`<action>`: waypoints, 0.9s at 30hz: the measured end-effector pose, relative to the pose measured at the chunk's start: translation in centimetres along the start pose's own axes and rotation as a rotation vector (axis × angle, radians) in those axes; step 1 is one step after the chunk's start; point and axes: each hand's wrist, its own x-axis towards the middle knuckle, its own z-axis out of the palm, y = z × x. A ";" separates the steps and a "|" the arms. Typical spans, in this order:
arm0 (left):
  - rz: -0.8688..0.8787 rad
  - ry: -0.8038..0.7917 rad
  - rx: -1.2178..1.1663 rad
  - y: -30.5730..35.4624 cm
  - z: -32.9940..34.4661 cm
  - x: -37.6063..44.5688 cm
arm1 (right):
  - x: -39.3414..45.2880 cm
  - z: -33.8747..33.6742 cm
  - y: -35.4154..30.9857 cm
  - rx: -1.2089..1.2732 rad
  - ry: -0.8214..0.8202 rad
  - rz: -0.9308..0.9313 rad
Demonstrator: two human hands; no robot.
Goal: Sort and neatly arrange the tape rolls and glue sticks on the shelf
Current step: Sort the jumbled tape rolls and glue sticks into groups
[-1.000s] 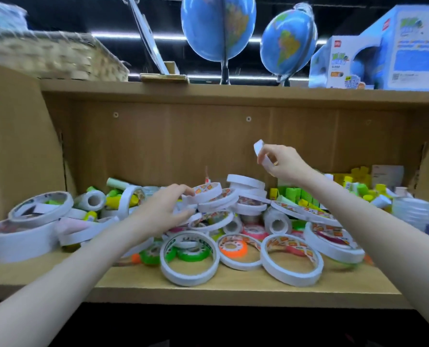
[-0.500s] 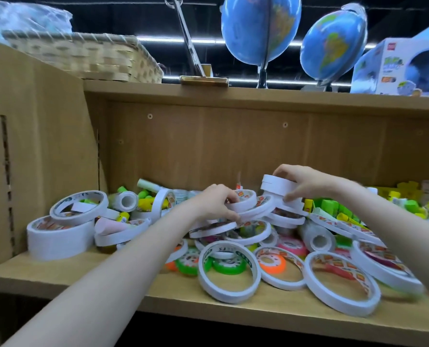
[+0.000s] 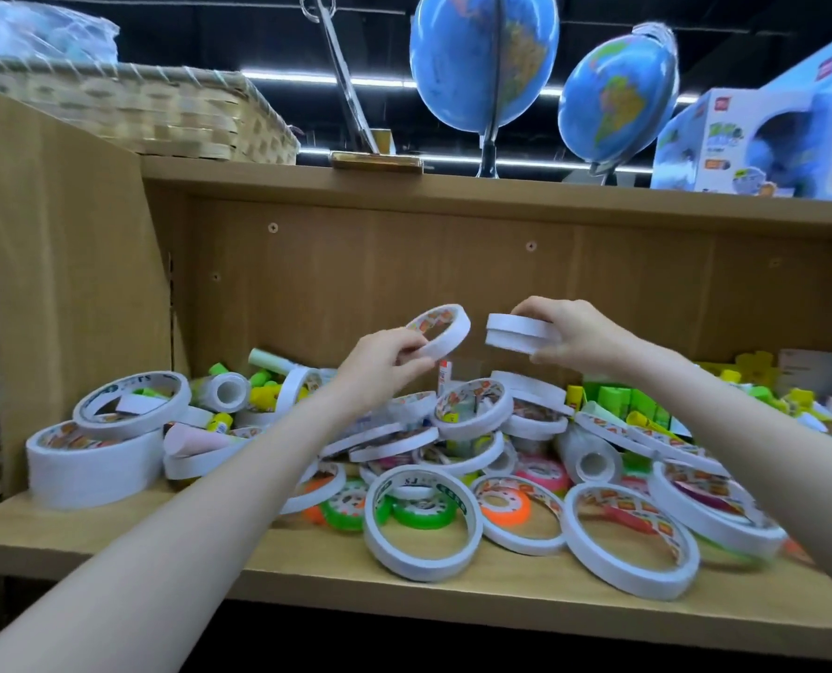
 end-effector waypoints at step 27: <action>-0.071 0.161 0.848 -13.8 -15.4 -17.8 | 8.1 4.9 -22.8 0.294 0.032 -0.515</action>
